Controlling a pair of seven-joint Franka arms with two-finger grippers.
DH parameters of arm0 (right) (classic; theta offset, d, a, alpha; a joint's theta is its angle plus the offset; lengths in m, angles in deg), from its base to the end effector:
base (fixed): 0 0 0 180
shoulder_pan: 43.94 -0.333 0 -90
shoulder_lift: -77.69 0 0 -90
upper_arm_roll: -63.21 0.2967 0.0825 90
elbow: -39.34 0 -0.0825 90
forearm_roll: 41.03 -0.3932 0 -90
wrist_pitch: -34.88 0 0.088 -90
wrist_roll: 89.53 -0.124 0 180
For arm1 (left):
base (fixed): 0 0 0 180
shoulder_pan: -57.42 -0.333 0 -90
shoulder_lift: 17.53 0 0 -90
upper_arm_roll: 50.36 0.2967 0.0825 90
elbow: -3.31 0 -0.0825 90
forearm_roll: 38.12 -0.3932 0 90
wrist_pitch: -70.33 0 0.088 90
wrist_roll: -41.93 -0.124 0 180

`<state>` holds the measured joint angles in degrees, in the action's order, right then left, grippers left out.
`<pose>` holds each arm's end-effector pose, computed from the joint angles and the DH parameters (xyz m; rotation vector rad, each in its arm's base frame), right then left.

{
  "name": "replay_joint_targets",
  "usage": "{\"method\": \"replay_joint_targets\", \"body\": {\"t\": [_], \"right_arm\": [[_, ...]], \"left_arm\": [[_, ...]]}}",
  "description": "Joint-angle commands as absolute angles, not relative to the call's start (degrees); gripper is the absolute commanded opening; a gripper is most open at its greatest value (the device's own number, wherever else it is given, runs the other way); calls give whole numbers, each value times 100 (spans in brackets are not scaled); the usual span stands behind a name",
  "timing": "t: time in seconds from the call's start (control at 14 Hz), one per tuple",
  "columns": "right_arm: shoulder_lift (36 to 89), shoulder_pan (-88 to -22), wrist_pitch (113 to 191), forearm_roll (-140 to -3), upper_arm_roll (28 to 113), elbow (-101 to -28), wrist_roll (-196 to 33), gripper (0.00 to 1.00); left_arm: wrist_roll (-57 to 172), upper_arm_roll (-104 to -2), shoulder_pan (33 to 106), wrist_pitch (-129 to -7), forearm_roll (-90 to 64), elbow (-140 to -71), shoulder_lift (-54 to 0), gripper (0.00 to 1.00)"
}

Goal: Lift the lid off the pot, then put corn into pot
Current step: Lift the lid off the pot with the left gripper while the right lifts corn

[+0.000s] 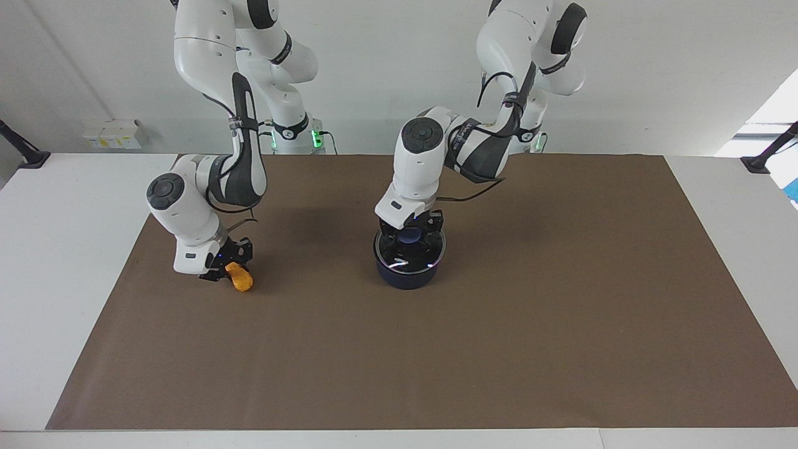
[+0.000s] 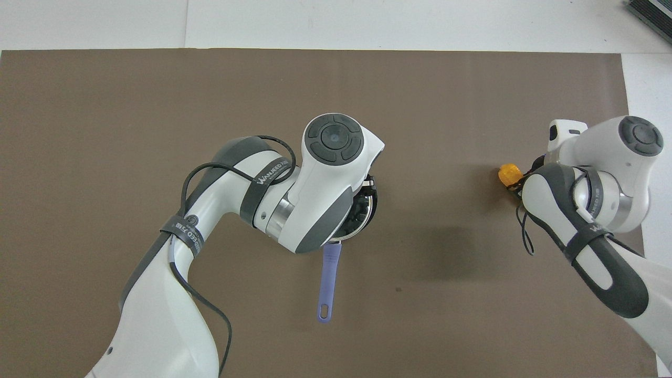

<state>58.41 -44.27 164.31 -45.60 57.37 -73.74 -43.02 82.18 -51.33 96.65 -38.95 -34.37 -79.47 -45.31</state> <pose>0.6013 -0.0540 0.2545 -2.9247 -1.0153 0.0497 0.5272 -0.4509 0.3705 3.1012 0.0388 -0.0960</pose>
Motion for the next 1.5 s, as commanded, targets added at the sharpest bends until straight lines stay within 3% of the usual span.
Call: {"method": "replay_joint_targets", "body": {"t": [0.0, 0.5, 0.93, 1.21, 1.43], "right_arm": [[5862, -4438, 16497, -4604, 5732, -7422, -4392, 0], [6449, -4622, 15197, -4569, 5732, -6790, -5777, 0], [6565, -5421, 14072, -4261, 5750, -5868, -7843, 0], [6547, -6282, 14079, -4331, 5750, -5770, -9292, 0], [6434, -6862, 14079, -4314, 5750, -5691, -9980, 0]], "left_arm": [[8183, -5062, 9627, -3594, -3329, -7913, -4267, 0], [7938, -5097, 9031, -3374, -3320, -7842, -3986, 0], [6472, -5045, 7968, -2794, -2802, -7913, -3432, 0], [5548, -5044, 7291, -2399, -2766, -8000, -3247, 0], [4775, -5027, 6755, -2380, -2766, -8709, -2678, 0]]}}
